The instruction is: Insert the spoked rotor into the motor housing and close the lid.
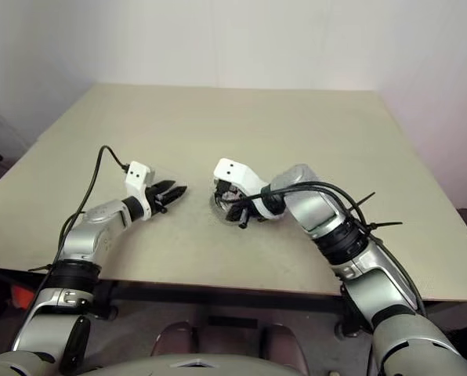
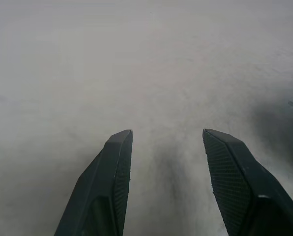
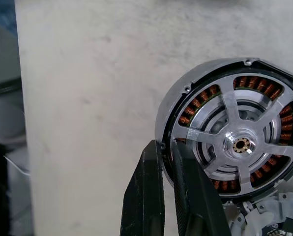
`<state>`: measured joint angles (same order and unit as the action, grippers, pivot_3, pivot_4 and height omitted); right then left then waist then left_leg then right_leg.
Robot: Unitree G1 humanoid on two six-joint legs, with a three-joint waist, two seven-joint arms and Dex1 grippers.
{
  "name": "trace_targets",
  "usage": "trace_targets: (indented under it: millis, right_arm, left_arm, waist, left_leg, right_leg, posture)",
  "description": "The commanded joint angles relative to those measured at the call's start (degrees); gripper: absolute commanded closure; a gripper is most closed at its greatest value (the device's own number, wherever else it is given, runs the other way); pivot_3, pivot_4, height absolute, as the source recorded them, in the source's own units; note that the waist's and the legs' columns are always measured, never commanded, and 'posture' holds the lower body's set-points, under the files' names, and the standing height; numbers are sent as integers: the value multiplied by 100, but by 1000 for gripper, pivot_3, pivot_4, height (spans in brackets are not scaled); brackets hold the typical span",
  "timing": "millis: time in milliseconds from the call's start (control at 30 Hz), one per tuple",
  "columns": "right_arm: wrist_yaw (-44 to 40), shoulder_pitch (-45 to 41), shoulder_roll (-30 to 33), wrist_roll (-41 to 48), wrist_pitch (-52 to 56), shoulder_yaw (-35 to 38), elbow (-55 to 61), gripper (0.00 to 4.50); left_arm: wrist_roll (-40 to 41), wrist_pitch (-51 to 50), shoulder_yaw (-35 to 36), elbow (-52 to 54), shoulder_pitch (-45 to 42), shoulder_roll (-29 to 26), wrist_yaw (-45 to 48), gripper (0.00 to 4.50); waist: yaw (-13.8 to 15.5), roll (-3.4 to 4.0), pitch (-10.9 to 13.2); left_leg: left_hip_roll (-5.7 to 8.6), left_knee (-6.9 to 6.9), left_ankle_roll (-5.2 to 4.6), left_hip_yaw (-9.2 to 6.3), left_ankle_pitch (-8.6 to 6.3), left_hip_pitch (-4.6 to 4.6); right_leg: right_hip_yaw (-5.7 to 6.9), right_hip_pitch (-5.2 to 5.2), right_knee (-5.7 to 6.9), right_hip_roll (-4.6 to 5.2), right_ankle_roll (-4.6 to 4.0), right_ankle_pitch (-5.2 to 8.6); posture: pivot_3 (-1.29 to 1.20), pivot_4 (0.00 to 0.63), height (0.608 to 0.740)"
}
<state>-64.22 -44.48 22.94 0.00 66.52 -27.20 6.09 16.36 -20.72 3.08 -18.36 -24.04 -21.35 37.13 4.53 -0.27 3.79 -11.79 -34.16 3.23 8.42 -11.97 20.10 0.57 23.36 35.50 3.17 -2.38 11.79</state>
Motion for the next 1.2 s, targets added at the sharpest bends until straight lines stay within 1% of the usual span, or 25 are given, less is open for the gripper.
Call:
trace_targets:
  millis: [33, 100, 200, 367, 533, 667, 733, 800, 867, 1000, 1067, 1200]
  right_arm:
    - [480, -330, -295, 224, 506, 215, 31, 4491]
    - [714, -364, -393, 289, 636, 224, -194, 4491]
    - [843, -316, -401, 512, 780, 125, -168, 4491]
    - [1182, -214, -429, 640, 664, 4, -406, 4491]
    - [1355, -195, -376, 813, 612, -10, -383, 2895]
    - [1330, -359, -275, 1166, 828, 147, 111, 1491]
    - [1355, -500, -289, 1369, 1030, 346, 312, 807]
    - [1448, -621, -320, 1487, 1112, 560, 346, 807]
    - [1582, -653, -288, 1520, 946, 746, 359, 807]
    - [1931, -496, -12, 1361, 350, 1072, 236, 807]
    - [2076, -361, 136, 1372, 261, 1317, 102, 807]
    - [2293, -33, 399, 1364, 128, 1555, 60, 807]
  left_arm:
    - [14, -2, 67, 261, -25, -46, -16, 2063]
    - [11, -2, 66, 273, -16, -48, -25, 2063]
    - [11, 1, 81, 289, 8, -62, -31, 2063]
    - [11, 9, 96, 279, 0, -72, -44, 2063]
    - [9, 25, 93, 247, -19, -81, -35, 2063]
    - [11, 33, 91, 193, -53, -90, -14, 2063]
    - [12, 31, 84, 180, -66, -85, -10, 2063]
    - [17, 30, 79, 172, -71, -81, -5, 2063]
    - [26, 23, 72, 176, -71, -73, 5, 2063]
    - [37, 16, 72, 165, -81, -60, 24, 2063]
    - [34, 27, 74, 123, -105, -63, 38, 2063]
    - [19, 54, 70, 41, -150, -74, 67, 2063]
  waist:
    - [-1, 0, 0]
    - [2, 1, 0]
    - [38, 1, 0]
    - [101, 1, 0]
    - [100, 1, 0]
    - [102, 1, 0]
    - [102, 1, 0]
    - [98, 1, 1]
    - [100, 1, 0]
    - [126, 0, 0]
    - [131, 0, 0]
    - [123, 1, 0]
  left_leg:
    - [0, 1, 2, 0, 1, -1]
    - [0, 4, 7, 0, 4, -2]
    - [0, 4, 9, 0, 5, -2]
    - [0, 7, 12, -1, 6, -3]
    - [0, 6, 16, -1, 8, -5]
    - [0, 7, 20, -1, 11, -9]
    - [0, 7, 20, -1, 11, -10]
    - [1, 7, 20, -1, 11, -9]
    - [0, 8, 21, -2, 11, -9]
    - [1, 9, 21, -1, 11, -7]
    - [2, 8, 21, -1, 11, -5]
    - [3, 9, 21, -1, 11, -6]
  right_leg:
    - [0, 0, 0, 0, 0, 0]
    - [0, 0, 1, 0, 0, 0]
    - [0, 0, 1, 1, 1, 0]
    - [0, -1, -1, 2, 2, 1]
    - [0, -3, 2, 3, 3, 0]
    - [-1, -4, 7, 2, 4, 1]
    - [-1, -4, 7, 2, 4, 1]
    - [-1, -3, 7, 1, 4, 1]
    - [-1, -3, 7, 0, 4, 1]
    - [-1, -3, 4, 3, 5, 1]
    - [-1, -4, 3, 5, 5, 1]
    - [0, -4, 3, 2, 5, 1]
  posture:
    - [0, 0, 740]
    - [0, 0, 740]
    - [0, 0, 740]
    - [0, 0, 740]
    - [0, 0, 740]
    - [0, 0, 740]
    - [0, 0, 740]
    - [0, 0, 740]
    - [0, 0, 740]
    - [0, 0, 740]
    - [0, 0, 740]
    - [0, 0, 740]
